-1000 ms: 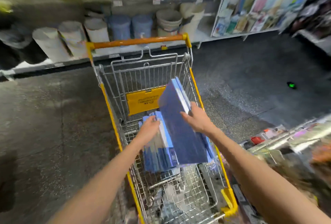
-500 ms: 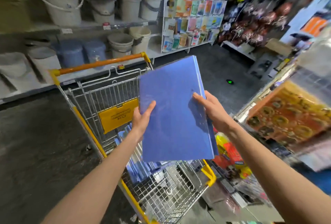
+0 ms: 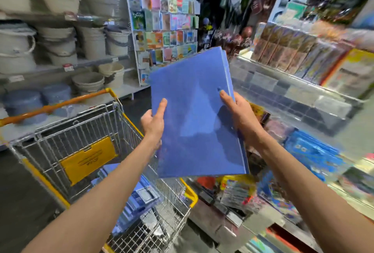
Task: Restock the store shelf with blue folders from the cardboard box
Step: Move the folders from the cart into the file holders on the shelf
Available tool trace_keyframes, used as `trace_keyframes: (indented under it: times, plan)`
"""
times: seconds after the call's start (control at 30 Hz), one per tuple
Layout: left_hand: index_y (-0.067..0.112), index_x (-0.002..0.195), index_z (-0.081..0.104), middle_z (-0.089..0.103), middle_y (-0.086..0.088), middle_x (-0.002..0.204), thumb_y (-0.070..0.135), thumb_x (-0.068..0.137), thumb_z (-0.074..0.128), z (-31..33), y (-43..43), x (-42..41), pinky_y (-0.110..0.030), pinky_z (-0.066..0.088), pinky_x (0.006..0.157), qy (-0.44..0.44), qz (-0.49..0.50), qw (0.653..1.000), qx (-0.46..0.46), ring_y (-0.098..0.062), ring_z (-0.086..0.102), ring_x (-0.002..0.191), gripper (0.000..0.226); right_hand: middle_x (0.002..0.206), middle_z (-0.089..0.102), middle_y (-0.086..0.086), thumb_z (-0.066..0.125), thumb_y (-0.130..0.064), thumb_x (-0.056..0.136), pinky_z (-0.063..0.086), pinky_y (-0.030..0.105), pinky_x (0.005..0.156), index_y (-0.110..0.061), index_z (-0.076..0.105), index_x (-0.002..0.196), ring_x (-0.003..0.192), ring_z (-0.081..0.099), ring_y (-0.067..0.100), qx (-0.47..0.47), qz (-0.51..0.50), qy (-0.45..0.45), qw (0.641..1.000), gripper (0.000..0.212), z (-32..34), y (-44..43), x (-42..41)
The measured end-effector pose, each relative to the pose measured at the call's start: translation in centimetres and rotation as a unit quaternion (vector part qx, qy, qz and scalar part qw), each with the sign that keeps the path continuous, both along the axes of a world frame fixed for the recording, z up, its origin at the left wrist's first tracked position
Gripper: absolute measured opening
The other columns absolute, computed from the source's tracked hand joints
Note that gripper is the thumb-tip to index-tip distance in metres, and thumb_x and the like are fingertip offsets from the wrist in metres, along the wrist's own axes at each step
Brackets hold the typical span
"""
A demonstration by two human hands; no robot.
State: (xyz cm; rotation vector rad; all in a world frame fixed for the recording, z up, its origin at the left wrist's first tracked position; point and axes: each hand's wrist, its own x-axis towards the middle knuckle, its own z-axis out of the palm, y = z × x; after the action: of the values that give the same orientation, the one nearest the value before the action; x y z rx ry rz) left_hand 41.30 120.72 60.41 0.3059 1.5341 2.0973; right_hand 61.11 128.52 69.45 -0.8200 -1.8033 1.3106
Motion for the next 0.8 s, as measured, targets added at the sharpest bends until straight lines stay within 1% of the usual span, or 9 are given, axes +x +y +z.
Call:
trace_keyframes:
  times: [0.07,0.17,0.23,0.3,0.4,0.47,0.57,0.7,0.8]
  plan:
    - [0.021,0.059,0.041,0.044,0.018,0.044,0.041,0.088,0.077,1.6,0.5,2.5,-0.02,0.036,0.046,0.021,-0.009,0.999,0.023,0.001,0.037,0.042,0.051,0.076,0.066,-0.013,0.058,-0.042,0.099,0.048,0.022,0.055,-0.019,0.061,0.104,0.063,0.061,0.006,0.008,0.015,0.025,1.0,0.024,1.8,-0.4,3.7]
    - [0.018,0.067,0.062,0.068,0.007,0.068,0.048,0.082,0.081,4.6,0.0,7.2,-0.031,0.052,0.062,0.042,-0.029,0.997,0.051,-0.009,0.059,0.062,0.038,0.067,0.062,-0.015,0.056,-0.036,0.101,0.043,0.016,0.05,-0.021,0.059,0.103,0.054,0.055,0.001,0.003,0.034,0.064,0.997,0.015,4.2,-1.2,9.7]
    - [0.015,0.081,0.071,0.076,0.006,0.082,0.056,0.077,0.081,6.8,-0.5,10.6,-0.036,0.06,0.074,0.074,-0.043,0.994,0.07,-0.012,0.071,0.076,0.043,0.082,0.067,-0.012,0.062,-0.042,0.097,0.049,0.022,0.058,-0.023,0.06,0.116,0.068,0.063,0.006,0.01,0.045,0.075,0.996,0.027,5.5,-1.8,13.8]
    - [0.013,0.098,0.074,0.078,0.002,0.096,0.066,0.07,0.081,9.2,-1.1,14.8,-0.045,0.061,0.083,0.095,-0.055,0.991,0.075,-0.019,0.075,0.09,0.06,0.094,0.071,-0.008,0.066,-0.04,0.094,0.053,0.024,0.065,-0.024,0.058,0.122,0.083,0.069,0.012,0.012,0.051,0.101,0.994,0.033,6.9,-2.8,18.5]
    - [0.018,0.084,0.071,0.078,-0.002,0.092,0.055,0.079,0.081,12.0,-1.1,20.6,-0.043,0.061,0.075,0.128,-0.071,0.984,0.101,-0.02,0.075,0.083,0.039,0.113,0.072,0.001,0.066,-0.028,0.095,0.057,0.029,0.076,-0.02,0.056,0.132,0.1,0.071,0.019,0.019,0.037,0.123,0.991,0.039,8.5,-3.9,25.2]
    - [0.018,0.079,0.069,0.077,-0.002,0.087,0.049,0.082,0.081,14.4,-0.8,25.7,-0.04,0.06,0.071,0.146,-0.092,0.979,0.109,-0.019,0.073,0.077,0.033,0.123,0.07,0.009,0.067,-0.023,0.095,0.057,0.035,0.082,-0.014,0.054,0.136,0.108,0.069,0.026,0.029,0.018,0.151,0.988,0.044,10.1,-4.7,30.7]
    - [0.017,0.087,0.073,0.078,-0.001,0.088,0.05,0.08,0.081,18.1,0.0,32.9,-0.04,0.061,0.072,0.169,-0.124,0.968,0.141,-0.018,0.074,0.08,0.034,0.126,0.068,0.013,0.064,-0.021,0.097,0.056,0.041,0.086,-0.011,0.054,0.136,0.112,0.067,0.031,0.052,-0.015,0.18,0.982,0.042,12.4,-5.6,38.0]
    - [0.019,0.082,0.072,0.073,0.006,0.078,0.041,0.087,0.078,22.6,1.5,42.0,-0.026,0.053,0.059,0.205,-0.167,0.947,0.18,0.0,0.065,0.061,0.023,0.124,0.07,0.009,0.062,-0.019,0.098,0.057,0.032,0.082,-0.01,0.057,0.133,0.11,0.069,0.026,0.094,-0.082,0.209,0.97,0.037,15.7,-7.2,46.7]
    - [0.017,0.094,0.074,0.073,0.012,0.082,0.038,0.091,0.074,25.5,3.5,47.7,-0.02,0.054,0.059,0.247,-0.2,0.927,0.198,0.008,0.064,0.062,0.022,0.12,0.071,0.01,0.065,-0.023,0.097,0.058,0.04,0.082,-0.009,0.058,0.132,0.106,0.07,0.029,0.126,-0.152,0.21,0.958,0.039,17.5,-8.3,52.3]
